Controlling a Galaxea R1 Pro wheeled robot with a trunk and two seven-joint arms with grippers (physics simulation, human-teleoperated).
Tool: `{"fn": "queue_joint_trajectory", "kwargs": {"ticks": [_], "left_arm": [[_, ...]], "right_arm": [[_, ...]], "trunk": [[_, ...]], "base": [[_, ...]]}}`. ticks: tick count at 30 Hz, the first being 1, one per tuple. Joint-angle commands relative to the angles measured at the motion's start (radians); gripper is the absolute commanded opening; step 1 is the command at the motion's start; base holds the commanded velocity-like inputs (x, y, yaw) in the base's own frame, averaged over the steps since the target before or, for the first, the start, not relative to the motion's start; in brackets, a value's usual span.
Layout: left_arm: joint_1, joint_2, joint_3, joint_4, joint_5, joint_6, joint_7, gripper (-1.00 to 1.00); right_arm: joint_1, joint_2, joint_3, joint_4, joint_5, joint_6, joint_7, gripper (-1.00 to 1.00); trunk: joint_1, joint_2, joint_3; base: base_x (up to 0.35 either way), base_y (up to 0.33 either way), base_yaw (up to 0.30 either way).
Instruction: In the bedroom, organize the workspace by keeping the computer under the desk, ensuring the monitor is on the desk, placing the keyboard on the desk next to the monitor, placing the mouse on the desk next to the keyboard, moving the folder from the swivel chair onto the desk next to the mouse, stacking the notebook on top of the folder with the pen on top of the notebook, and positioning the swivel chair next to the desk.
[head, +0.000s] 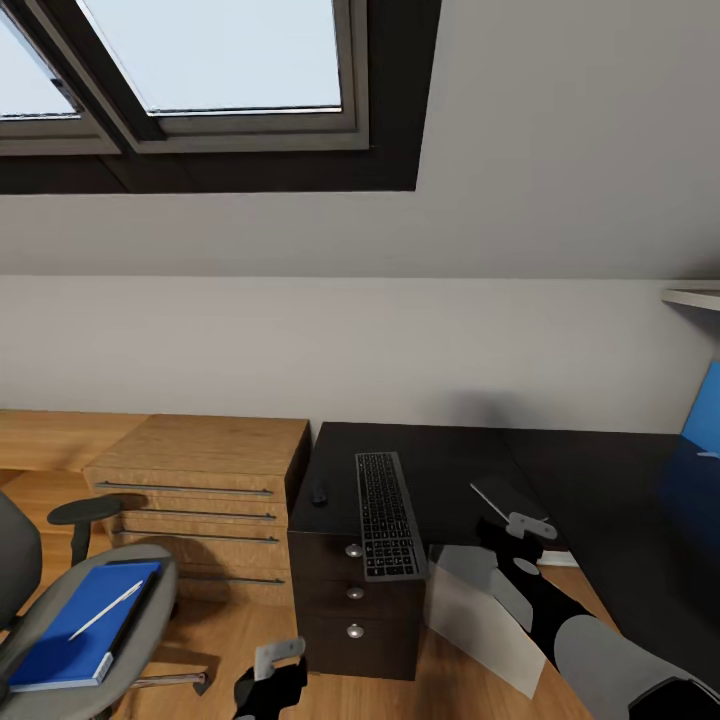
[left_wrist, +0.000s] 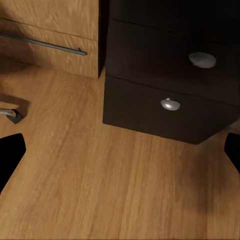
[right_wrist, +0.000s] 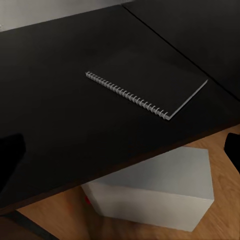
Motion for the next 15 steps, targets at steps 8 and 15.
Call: {"fn": "queue_joint_trajectory", "kwargs": {"ticks": [8,15], "left_arm": [[-0.069,-0.013,-0.004,-0.003,0.003,-0.033,0.007,1.00],[-0.185,-0.032,-0.003,-0.002,0.004,0.068,0.008,1.00]], "right_arm": [[-0.002,-0.005,0.005,0.000,-0.010,0.000,-0.005,1.00],[-0.030,-0.022,0.003,0.001,-0.011,0.018,-0.010,1.00]], "trunk": [[0.000,-0.001,-0.001],[0.000,-0.001,-0.001]], "base": [[0.000,0.000,0.000],[0.000,0.000,0.000]]}}
